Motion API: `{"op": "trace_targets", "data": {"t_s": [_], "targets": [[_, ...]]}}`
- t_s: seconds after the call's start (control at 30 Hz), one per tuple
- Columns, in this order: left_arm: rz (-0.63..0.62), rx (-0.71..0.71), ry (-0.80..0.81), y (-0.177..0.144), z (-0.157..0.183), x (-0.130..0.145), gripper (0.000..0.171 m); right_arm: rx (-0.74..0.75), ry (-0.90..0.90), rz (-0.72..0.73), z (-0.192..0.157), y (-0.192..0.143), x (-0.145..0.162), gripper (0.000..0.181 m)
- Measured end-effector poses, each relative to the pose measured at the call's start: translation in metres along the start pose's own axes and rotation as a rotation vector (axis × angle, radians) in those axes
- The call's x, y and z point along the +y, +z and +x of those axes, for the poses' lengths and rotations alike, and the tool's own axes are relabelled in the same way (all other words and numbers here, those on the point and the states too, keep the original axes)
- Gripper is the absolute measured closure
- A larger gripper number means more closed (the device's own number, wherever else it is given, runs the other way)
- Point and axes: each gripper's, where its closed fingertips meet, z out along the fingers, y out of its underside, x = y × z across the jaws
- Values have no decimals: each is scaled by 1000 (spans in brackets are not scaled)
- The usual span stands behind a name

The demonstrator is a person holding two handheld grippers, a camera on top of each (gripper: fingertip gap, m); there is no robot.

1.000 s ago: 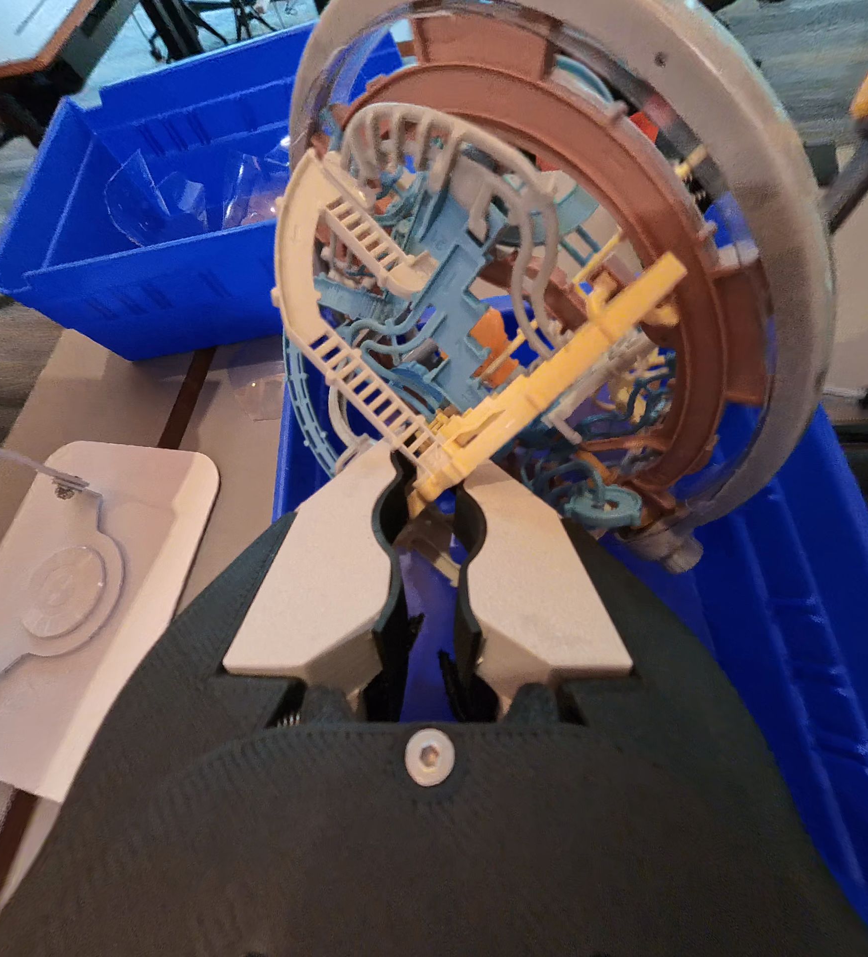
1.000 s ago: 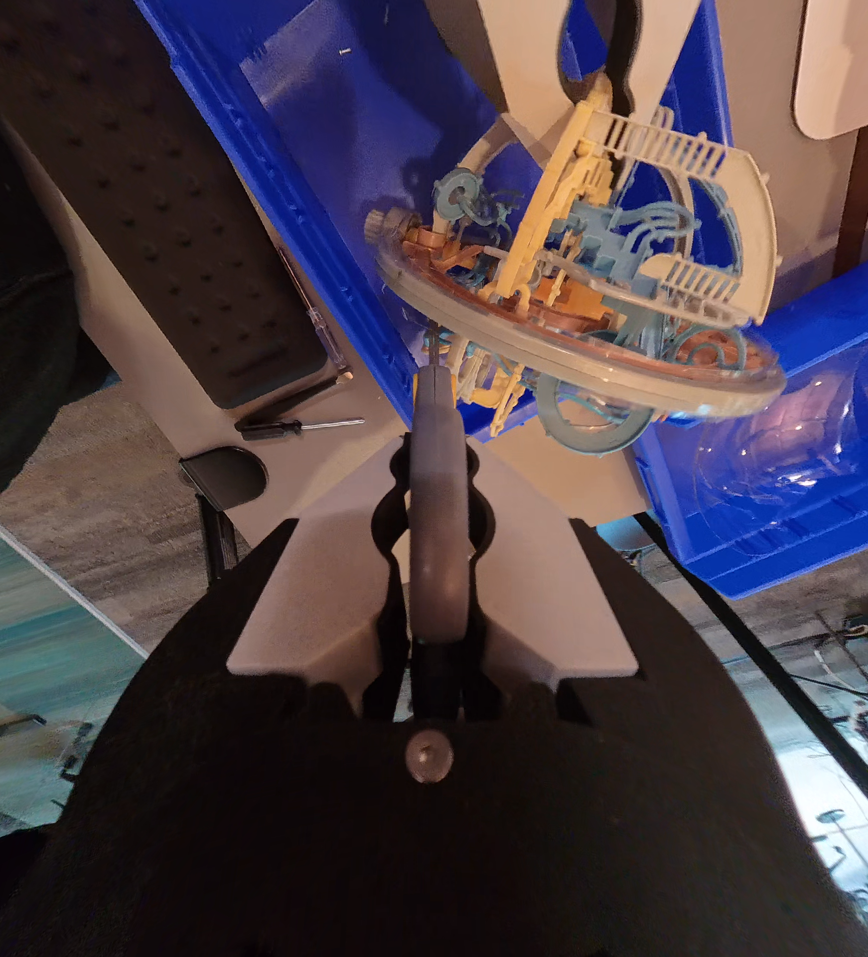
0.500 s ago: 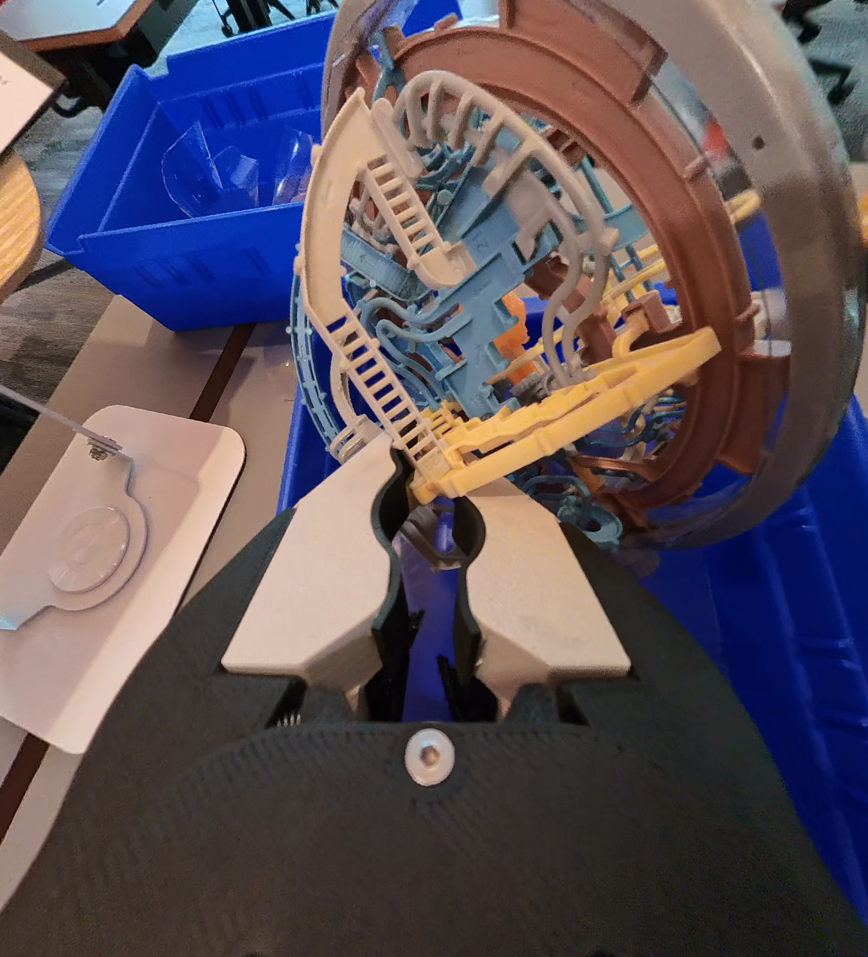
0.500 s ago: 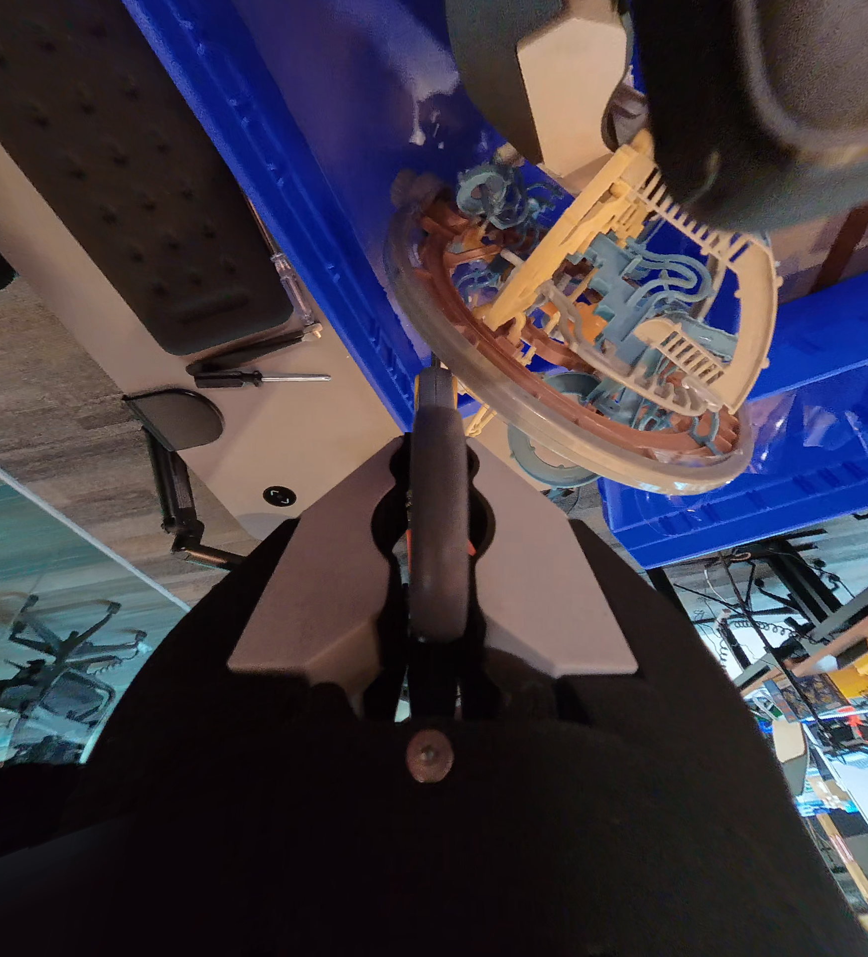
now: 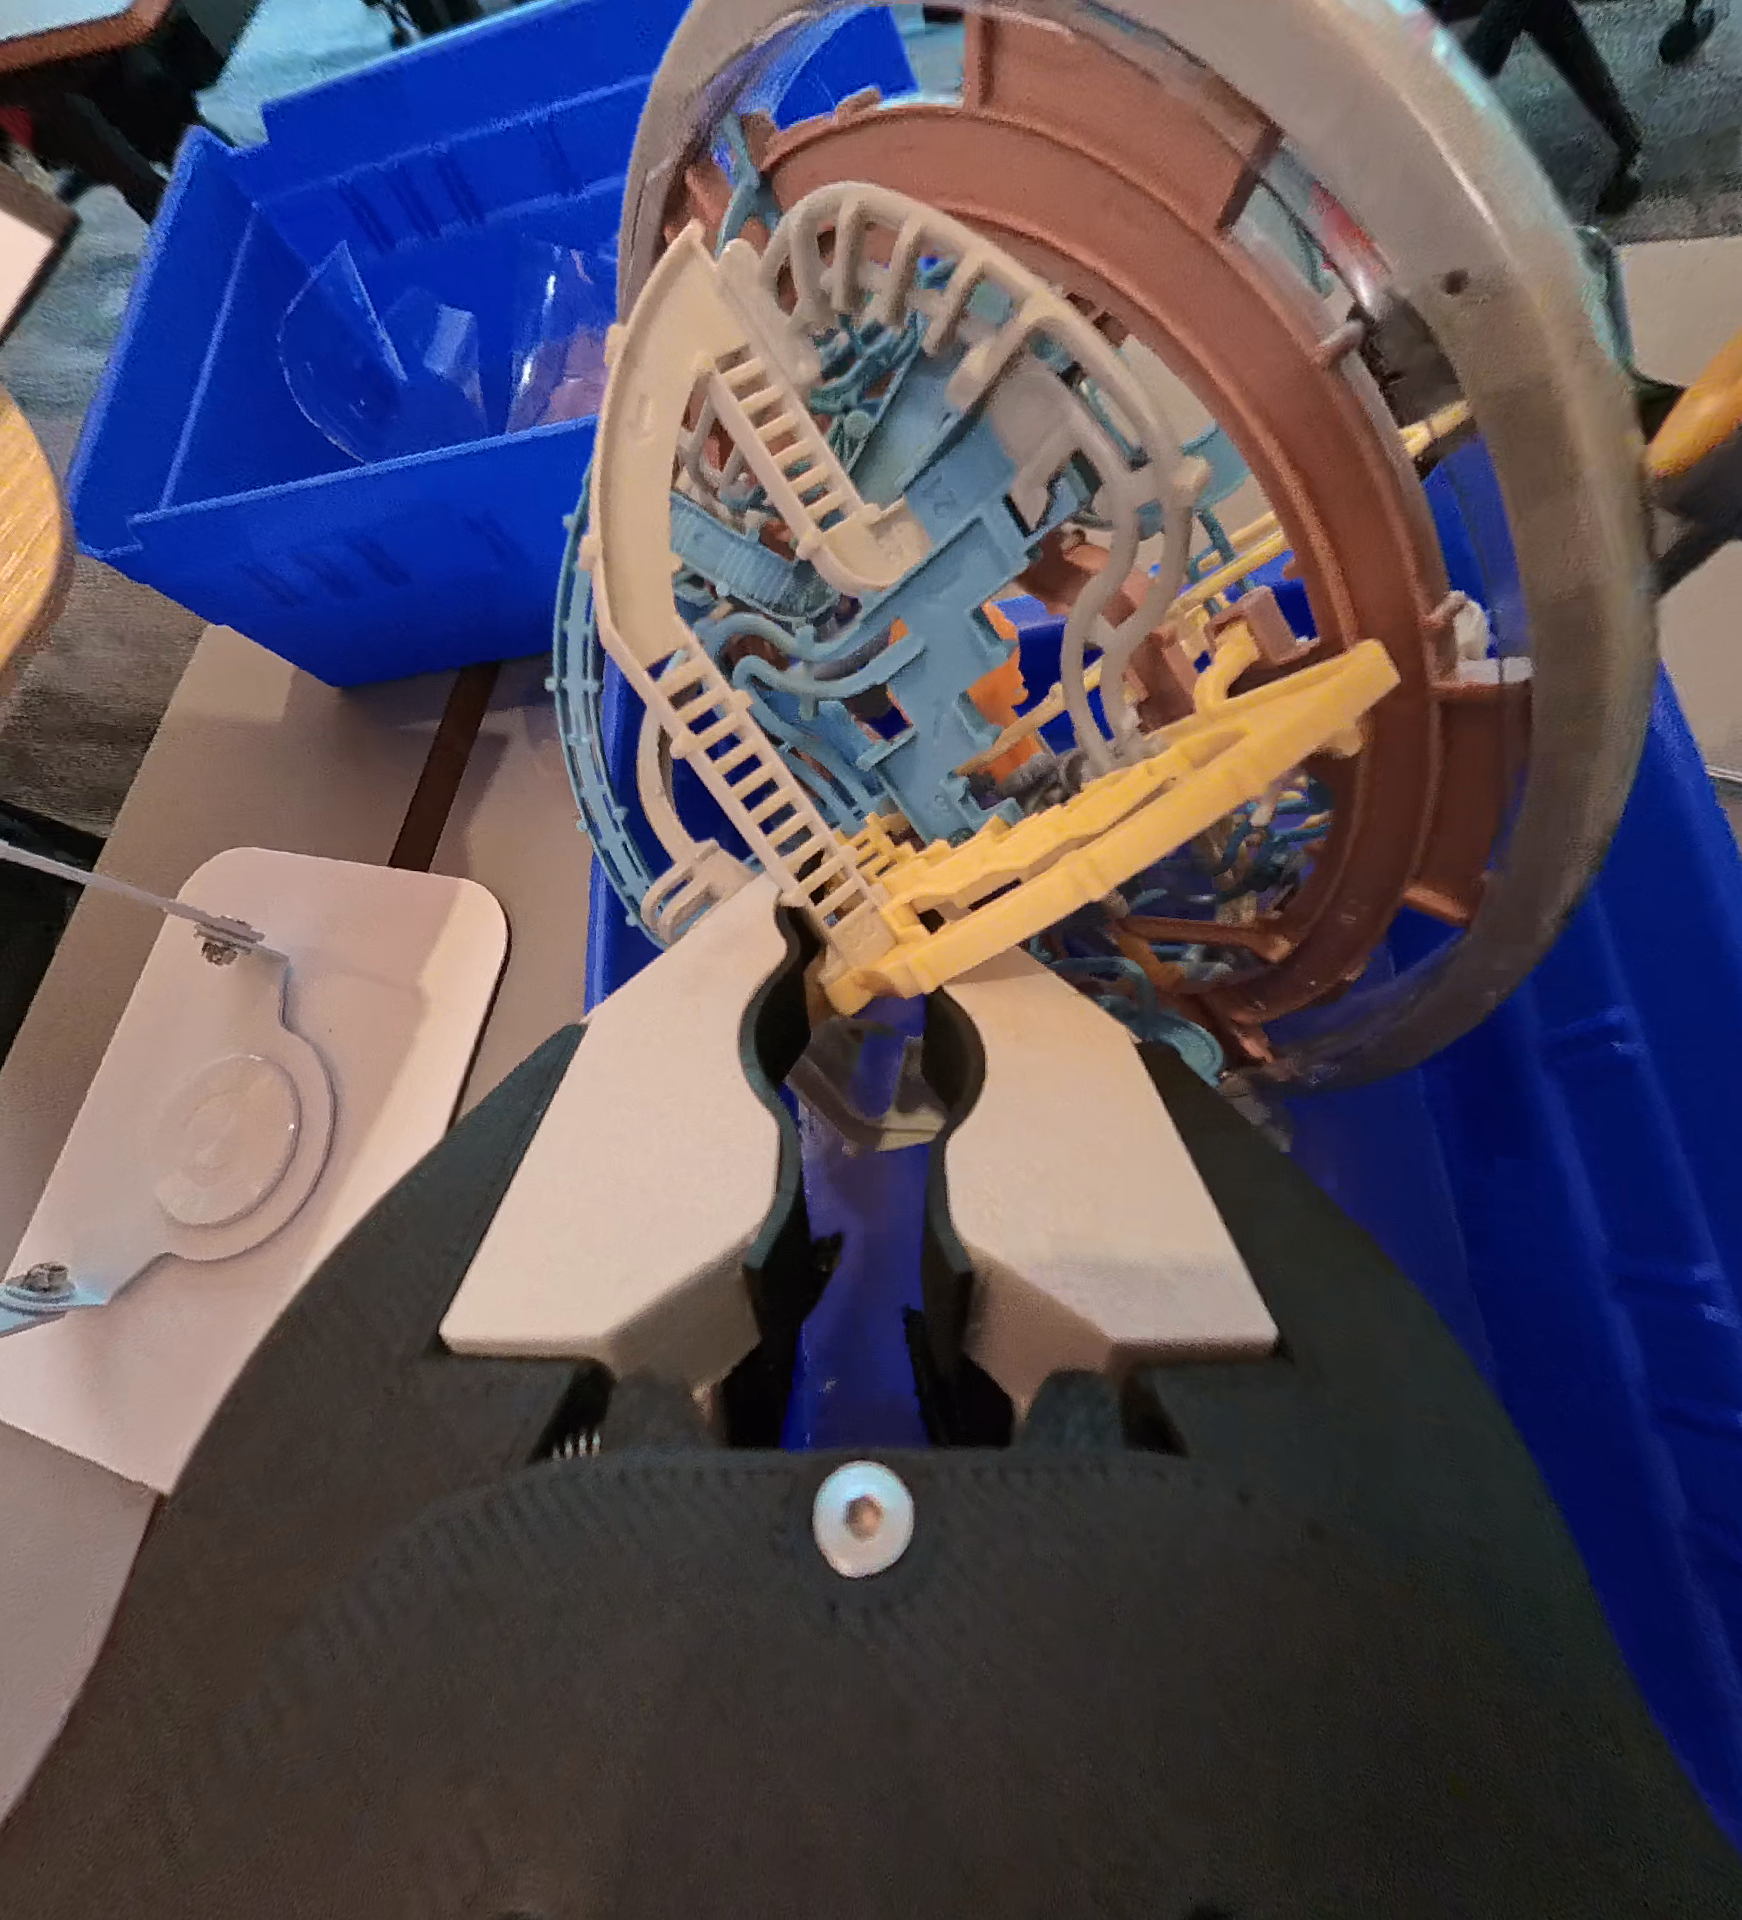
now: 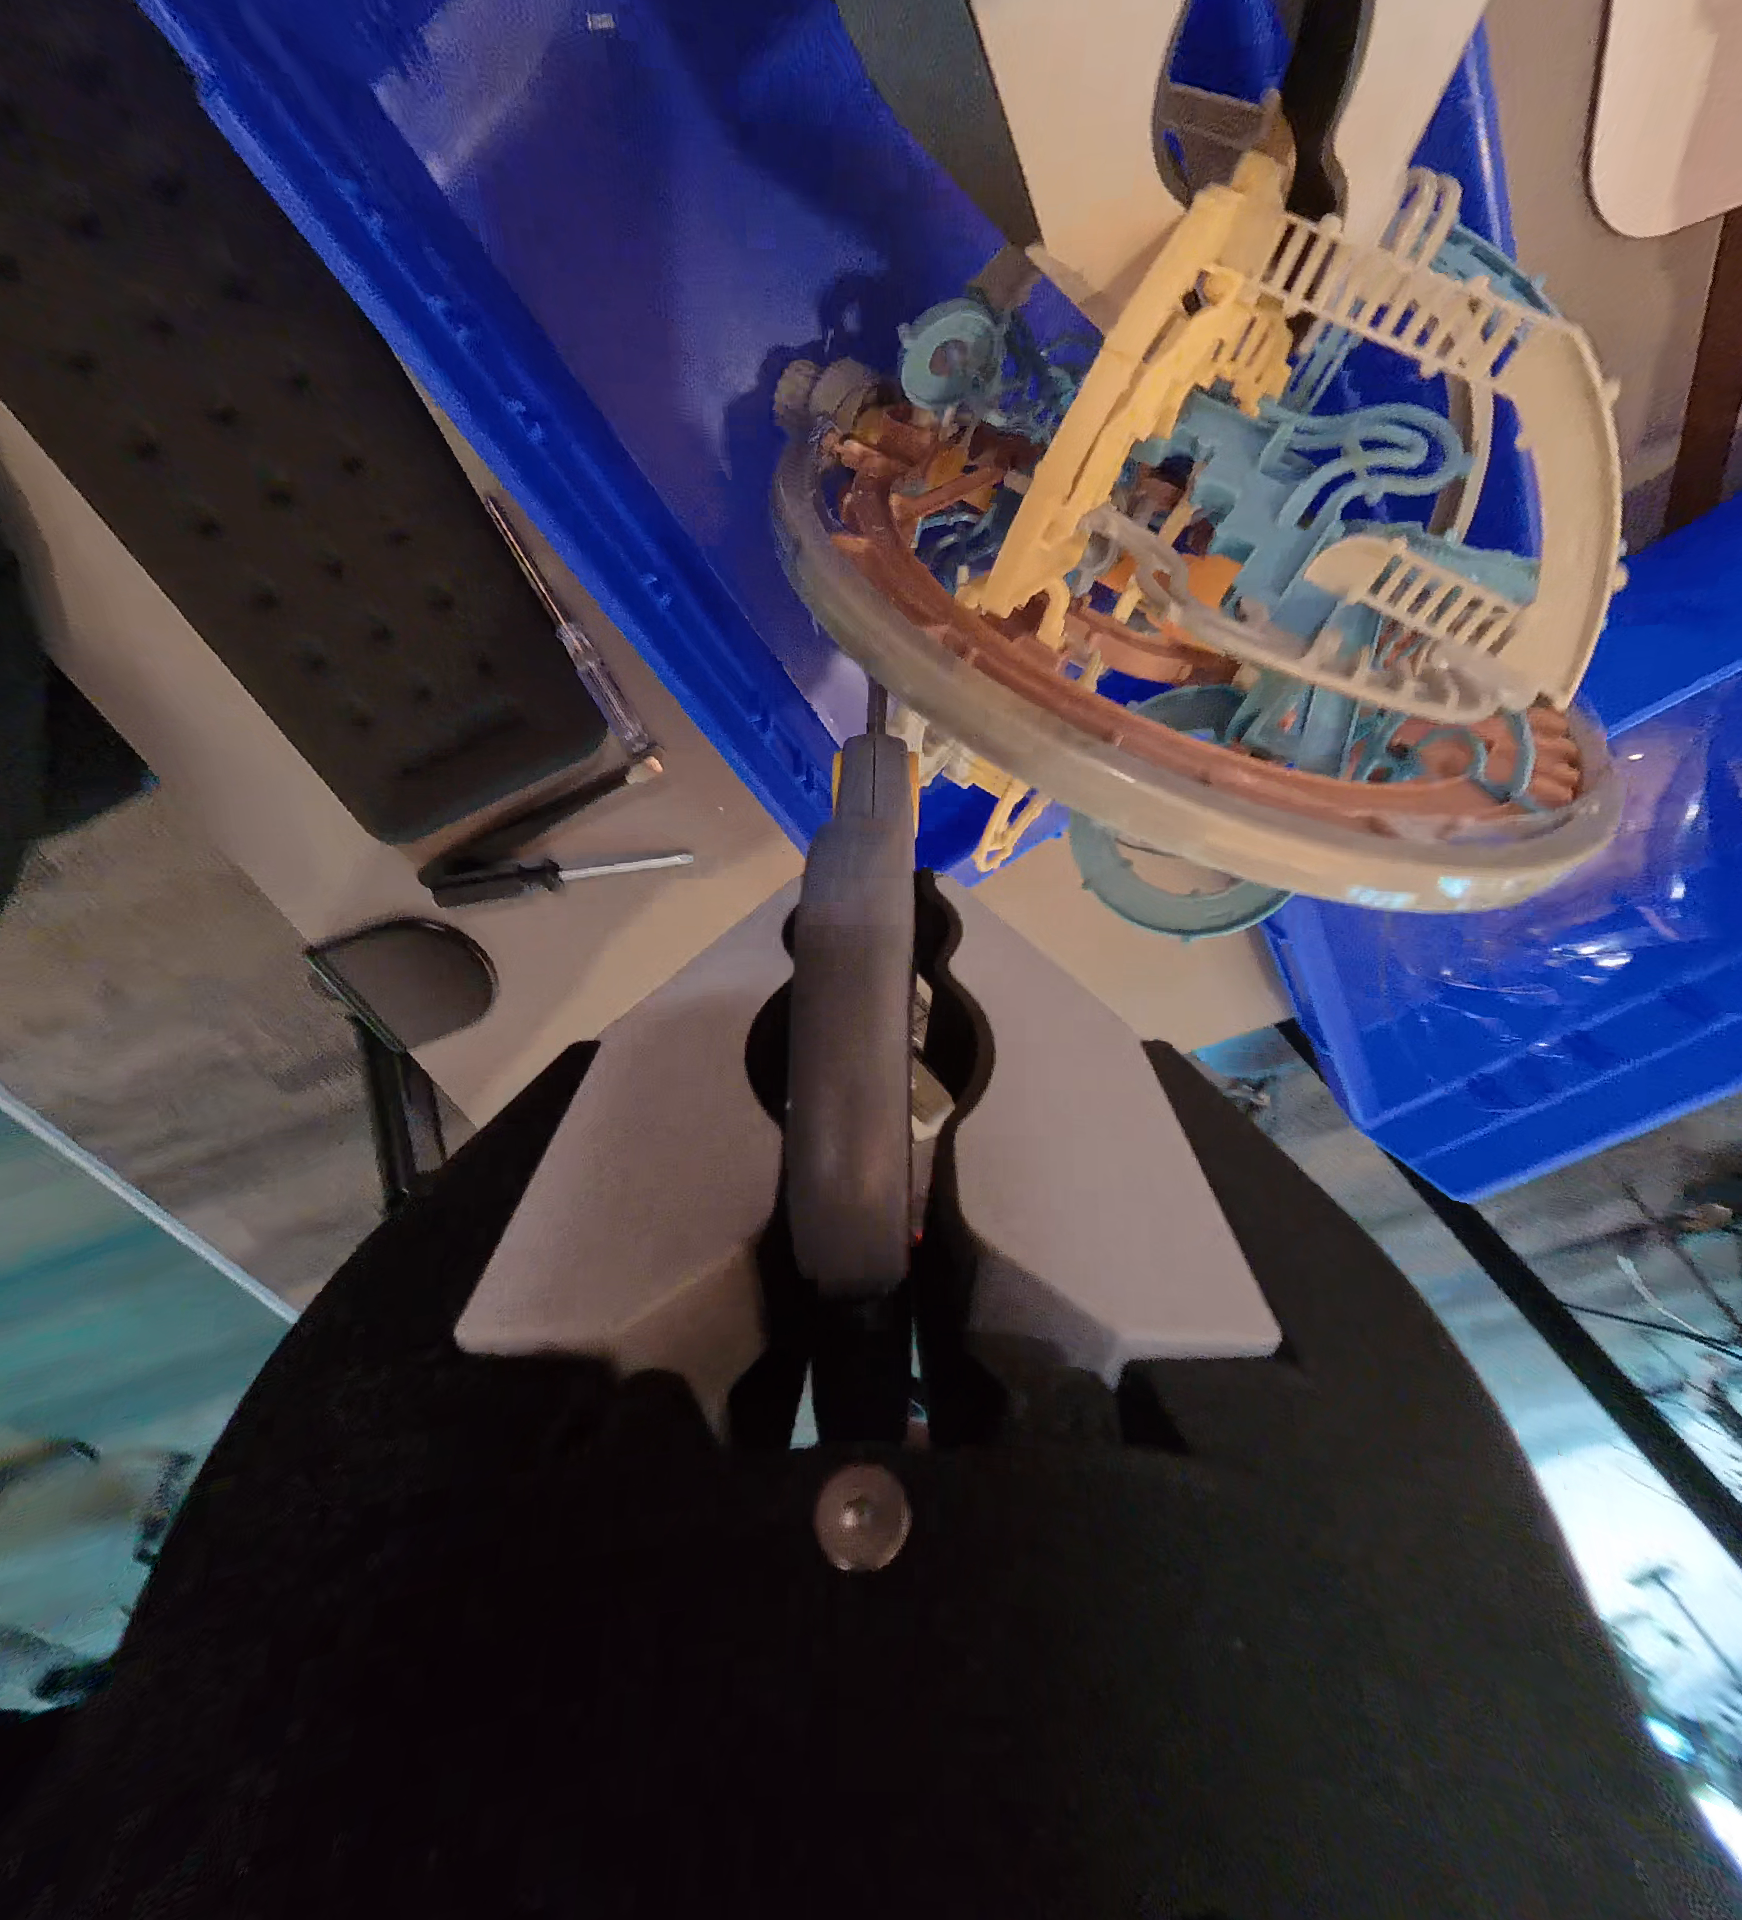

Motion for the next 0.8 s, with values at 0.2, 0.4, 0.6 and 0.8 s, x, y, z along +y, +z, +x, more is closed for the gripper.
{"op": "trace_targets", "data": {"t_s": [0.2,0.4,0.6,0.8], "targets": [[-30,25,-42,-23,10,13,147,-34,39,47,2,0,4,168],[-30,46,-82,-52,9,4,93,-49,39,69,1,5,-3,168],[1,-19,-55,-82,35,1,108,-105,86,121,6,3,-8,167],[-75,36,-5,-43,85,8,103,-147,119,128,13,-1,-16,167]]}}
